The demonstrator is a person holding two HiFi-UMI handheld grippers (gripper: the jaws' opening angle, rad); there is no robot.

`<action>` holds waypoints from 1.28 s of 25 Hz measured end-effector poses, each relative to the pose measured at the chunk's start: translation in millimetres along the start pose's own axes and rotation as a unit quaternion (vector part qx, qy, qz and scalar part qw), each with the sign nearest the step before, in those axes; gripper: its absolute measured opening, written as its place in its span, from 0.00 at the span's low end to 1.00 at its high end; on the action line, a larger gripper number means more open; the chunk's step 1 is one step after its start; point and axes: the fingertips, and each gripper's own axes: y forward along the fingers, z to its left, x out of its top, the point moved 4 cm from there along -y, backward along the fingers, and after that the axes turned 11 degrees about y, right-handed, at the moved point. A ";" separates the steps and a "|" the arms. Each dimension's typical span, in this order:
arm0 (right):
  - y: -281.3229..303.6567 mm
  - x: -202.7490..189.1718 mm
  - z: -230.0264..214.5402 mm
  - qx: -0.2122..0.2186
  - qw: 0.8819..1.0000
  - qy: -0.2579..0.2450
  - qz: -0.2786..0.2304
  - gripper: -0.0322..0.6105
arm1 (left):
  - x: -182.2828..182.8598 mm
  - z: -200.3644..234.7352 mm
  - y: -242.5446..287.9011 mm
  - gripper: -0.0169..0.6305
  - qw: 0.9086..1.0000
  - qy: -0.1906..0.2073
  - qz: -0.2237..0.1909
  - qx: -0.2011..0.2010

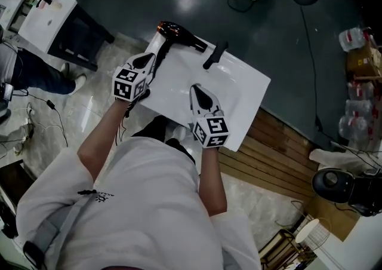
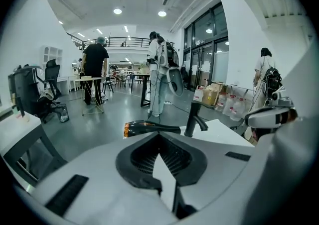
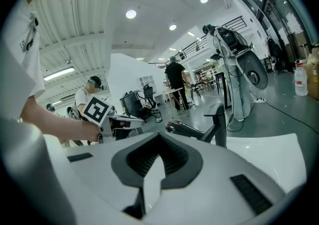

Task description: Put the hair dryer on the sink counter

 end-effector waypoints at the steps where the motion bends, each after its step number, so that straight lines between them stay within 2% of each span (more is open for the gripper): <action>1: -5.1 -0.8 0.6 0.000 1.000 -0.001 -0.001 0.06 | 0.4 -5.0 -4.6 0.03 1.000 0.000 -0.002 -0.001; 11: -48.4 -1.5 -1.6 -0.005 1.000 -0.012 -0.015 0.06 | 7.6 -43.1 -36.5 0.03 1.000 0.000 -0.020 -0.005; 17: -70.6 -5.0 -1.4 -0.009 0.999 -0.035 -0.015 0.06 | 10.5 -64.2 -54.0 0.03 1.000 -0.002 -0.031 -0.004; 23: -85.7 -6.8 -9.2 -0.011 0.999 -0.032 -0.019 0.06 | 14.2 -80.9 -65.4 0.03 0.999 -0.002 -0.039 -0.009; 32: -93.6 -3.9 -9.0 -0.013 0.999 -0.031 -0.030 0.06 | 15.9 -85.4 -77.4 0.03 0.999 -0.011 -0.048 -0.019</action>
